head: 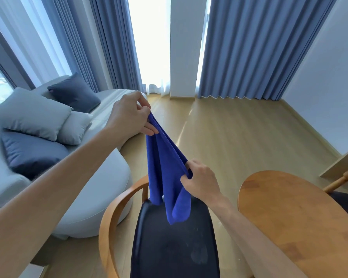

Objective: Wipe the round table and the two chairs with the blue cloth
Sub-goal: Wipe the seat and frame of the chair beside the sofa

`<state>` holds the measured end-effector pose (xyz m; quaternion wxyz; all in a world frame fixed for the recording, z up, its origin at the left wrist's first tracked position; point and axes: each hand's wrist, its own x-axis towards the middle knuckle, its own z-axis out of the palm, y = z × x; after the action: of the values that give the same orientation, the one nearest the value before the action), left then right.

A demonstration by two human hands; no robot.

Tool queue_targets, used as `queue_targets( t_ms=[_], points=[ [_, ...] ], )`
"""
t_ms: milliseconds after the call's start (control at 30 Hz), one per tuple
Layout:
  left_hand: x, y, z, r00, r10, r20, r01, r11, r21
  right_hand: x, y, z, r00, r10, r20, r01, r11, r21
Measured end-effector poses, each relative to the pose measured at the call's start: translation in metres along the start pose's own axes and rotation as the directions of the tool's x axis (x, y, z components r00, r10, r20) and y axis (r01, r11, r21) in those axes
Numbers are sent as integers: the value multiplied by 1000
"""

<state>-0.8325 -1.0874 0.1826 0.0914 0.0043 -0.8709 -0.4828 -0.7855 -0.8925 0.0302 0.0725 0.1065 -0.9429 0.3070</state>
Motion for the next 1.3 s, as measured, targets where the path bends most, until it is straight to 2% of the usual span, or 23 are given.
queue_targets(
  t_ms=[233, 333, 533, 667, 900, 1167, 1300],
  points=[
    [0, -2, -1, 1000, -15, 9, 16, 1000, -16, -12, 15, -6, 997, 5, 74, -1, 998, -59],
    [-1, -1, -1, 1000, -9, 6, 9, 999, -32, -17, 18, -2, 1000, 4, 29, -2, 997, -74],
    [-1, -1, -7, 1000, -19, 3, 19, 998, -65, -28, 11, 8, 986, -57, -157, 34, 989, -146],
    [-1, -2, -11, 1000, -10, 0, 10, 997, -73, -33, 8, 11, 976, -113, -186, 89, 987, -131],
    [2, -5, -16, 1000, -15, -17, 15, 999, -31, -33, 7, 9, 968, -185, -172, 136, 956, -261],
    [3, -5, -24, 998, -23, -53, 23, 1000, -5, -43, -3, 9, 979, -127, -158, 89, 970, -227],
    [2, -3, -25, 998, -18, -66, 20, 999, 37, -44, 5, 7, 992, -22, -127, -7, 975, -223]
  ],
)
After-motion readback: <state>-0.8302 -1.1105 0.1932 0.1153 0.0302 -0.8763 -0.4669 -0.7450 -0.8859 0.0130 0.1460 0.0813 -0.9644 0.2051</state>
